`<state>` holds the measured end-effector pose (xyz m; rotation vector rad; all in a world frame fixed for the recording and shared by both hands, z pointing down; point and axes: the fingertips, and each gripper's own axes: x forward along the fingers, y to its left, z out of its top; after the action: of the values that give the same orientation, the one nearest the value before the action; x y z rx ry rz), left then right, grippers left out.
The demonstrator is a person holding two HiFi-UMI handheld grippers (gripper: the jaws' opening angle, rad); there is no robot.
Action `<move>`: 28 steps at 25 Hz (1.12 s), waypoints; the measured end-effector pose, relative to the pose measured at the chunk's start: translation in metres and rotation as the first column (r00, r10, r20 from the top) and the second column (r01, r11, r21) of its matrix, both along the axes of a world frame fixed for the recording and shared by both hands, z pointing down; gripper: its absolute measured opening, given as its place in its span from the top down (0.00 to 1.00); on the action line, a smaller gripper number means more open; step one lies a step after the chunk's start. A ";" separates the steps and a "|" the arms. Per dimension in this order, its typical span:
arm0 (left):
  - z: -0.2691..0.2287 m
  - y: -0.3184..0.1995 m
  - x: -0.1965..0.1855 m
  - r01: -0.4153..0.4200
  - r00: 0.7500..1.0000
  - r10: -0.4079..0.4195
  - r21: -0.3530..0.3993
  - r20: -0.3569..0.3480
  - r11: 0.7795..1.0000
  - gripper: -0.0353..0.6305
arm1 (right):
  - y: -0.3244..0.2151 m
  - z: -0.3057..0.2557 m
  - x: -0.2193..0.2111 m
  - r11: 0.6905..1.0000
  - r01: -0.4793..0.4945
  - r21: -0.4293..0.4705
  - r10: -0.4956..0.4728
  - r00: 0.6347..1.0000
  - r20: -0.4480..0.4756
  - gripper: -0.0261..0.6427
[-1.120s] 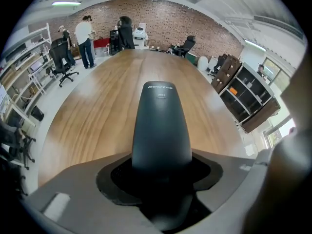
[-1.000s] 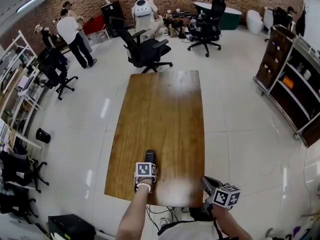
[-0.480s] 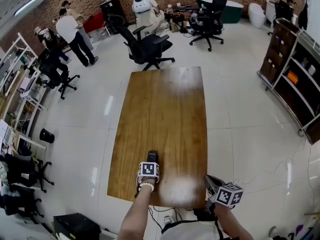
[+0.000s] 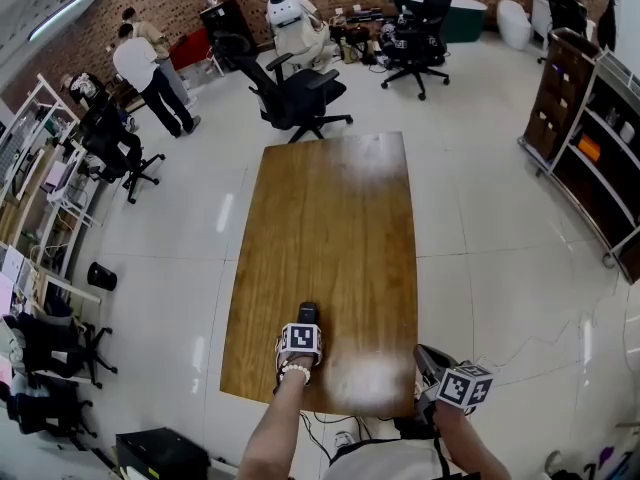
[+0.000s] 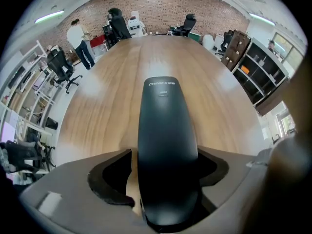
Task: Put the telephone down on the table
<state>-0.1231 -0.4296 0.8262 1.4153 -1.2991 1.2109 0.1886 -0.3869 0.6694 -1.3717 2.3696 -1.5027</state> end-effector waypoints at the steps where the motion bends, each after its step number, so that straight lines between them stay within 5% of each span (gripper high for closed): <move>1: 0.000 0.001 -0.002 0.000 1.000 0.000 -0.004 0.004 1.000 0.38 | 0.000 0.001 0.000 1.000 0.001 0.000 -0.001 1.000 0.001 0.96; 4: 0.003 0.004 -0.003 0.002 1.000 -0.002 0.006 -0.027 1.000 0.34 | 0.002 0.000 0.000 1.000 0.010 0.004 -0.010 1.000 0.000 0.96; 10: -0.024 0.002 0.015 0.102 0.973 -0.073 0.121 -0.219 0.987 0.33 | 0.004 -0.005 -0.007 0.999 0.035 0.016 -0.035 0.999 -0.001 0.96; 16: -0.063 0.012 0.004 0.200 0.938 -0.106 0.268 -0.330 0.942 0.34 | 0.009 -0.016 -0.031 0.996 0.070 0.051 -0.070 0.998 0.000 0.96; 24: -0.119 0.033 -0.016 0.356 0.860 -0.121 0.413 -0.495 0.838 0.65 | 0.012 -0.034 -0.067 0.989 0.097 0.109 -0.096 0.995 -0.009 0.96; 28: -0.140 0.055 -0.038 0.447 0.828 -0.170 0.446 -0.534 0.775 0.94 | 0.017 -0.043 -0.083 0.986 0.096 0.134 -0.093 0.995 -0.027 0.96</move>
<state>-0.1612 -0.3744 0.6866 1.6612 -1.5176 0.2098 0.1051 -0.3700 0.6269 -1.2684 2.5302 -1.3247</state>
